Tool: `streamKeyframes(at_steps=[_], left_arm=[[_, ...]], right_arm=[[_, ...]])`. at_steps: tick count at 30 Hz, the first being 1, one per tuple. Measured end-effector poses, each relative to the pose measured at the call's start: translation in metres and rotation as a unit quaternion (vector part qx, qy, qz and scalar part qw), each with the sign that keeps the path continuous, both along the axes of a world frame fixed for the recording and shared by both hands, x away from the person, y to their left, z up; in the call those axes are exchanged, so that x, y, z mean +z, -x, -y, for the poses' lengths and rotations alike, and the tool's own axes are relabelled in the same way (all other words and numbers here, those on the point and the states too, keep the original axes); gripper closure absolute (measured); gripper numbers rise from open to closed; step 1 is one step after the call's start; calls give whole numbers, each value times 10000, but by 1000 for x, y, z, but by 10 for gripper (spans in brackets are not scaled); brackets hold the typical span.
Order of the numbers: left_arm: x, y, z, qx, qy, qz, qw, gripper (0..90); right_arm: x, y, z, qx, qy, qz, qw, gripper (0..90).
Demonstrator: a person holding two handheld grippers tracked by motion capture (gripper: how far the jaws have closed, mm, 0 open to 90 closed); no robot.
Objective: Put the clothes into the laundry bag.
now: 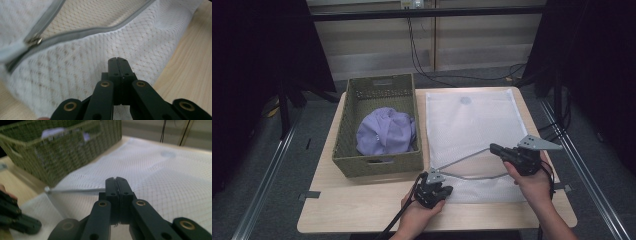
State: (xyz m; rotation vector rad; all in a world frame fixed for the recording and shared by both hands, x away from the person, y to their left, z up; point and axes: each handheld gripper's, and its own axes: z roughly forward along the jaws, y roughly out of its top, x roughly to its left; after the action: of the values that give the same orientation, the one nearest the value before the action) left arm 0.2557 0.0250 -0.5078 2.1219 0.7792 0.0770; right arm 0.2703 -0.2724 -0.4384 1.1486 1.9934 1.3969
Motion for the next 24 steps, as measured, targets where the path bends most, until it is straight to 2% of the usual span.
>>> streamKeyframes(at_steps=[2,3,4,7,8,9,10,11,13,15,18,19,21,23,24], left_arm=[[0,0,0,29,34,-37,10000,900],[0,0,0,29,34,-37,10000,900],[0,0,0,37,21,-32,10000,900],[0,0,-1,35,18,-33,10000,900],[0,0,-1,35,9,-24,10000,900],[0,0,0,25,21,-22,10000,900],[0,-1,-1,19,11,-35,10000,900],[0,-1,-1,19,11,-35,10000,900],[0,-1,-1,28,53,-58,10000,900],[0,-1,-1,30,26,-56,10000,900],[0,-1,0,35,32,-49,10000,900],[0,-1,0,35,32,-49,10000,900],[0,-1,0,17,16,-19,10000,900],[0,-1,0,16,25,-24,10000,900],[0,-1,0,17,24,-19,10000,900]], right_arm=[[-10,0,-4,42,201,-178,9996,891],[-10,0,-4,42,201,-178,9996,891],[-22,-1,-6,50,274,-379,9989,887],[-25,-2,-4,62,205,-461,9987,862],[-25,-3,-3,59,149,-459,9988,829],[-25,-3,-3,75,103,-435,9990,764],[-25,-2,-1,204,-76,-383,9990,538],[-25,-1,0,290,-151,-385,9987,442],[-28,0,1,319,-23,-524,9981,300],[-38,2,2,203,261,-888,9955,231],[-57,0,-1,-56,756,-1392,9873,190],[-57,0,-1,-56,756,-1392,9873,190],[-64,-2,-3,-222,877,-1597,9830,177],[-66,-4,-9,-355,1098,-1677,9791,155],[-67,-5,-15,-507,1254,-1664,9767,138]])
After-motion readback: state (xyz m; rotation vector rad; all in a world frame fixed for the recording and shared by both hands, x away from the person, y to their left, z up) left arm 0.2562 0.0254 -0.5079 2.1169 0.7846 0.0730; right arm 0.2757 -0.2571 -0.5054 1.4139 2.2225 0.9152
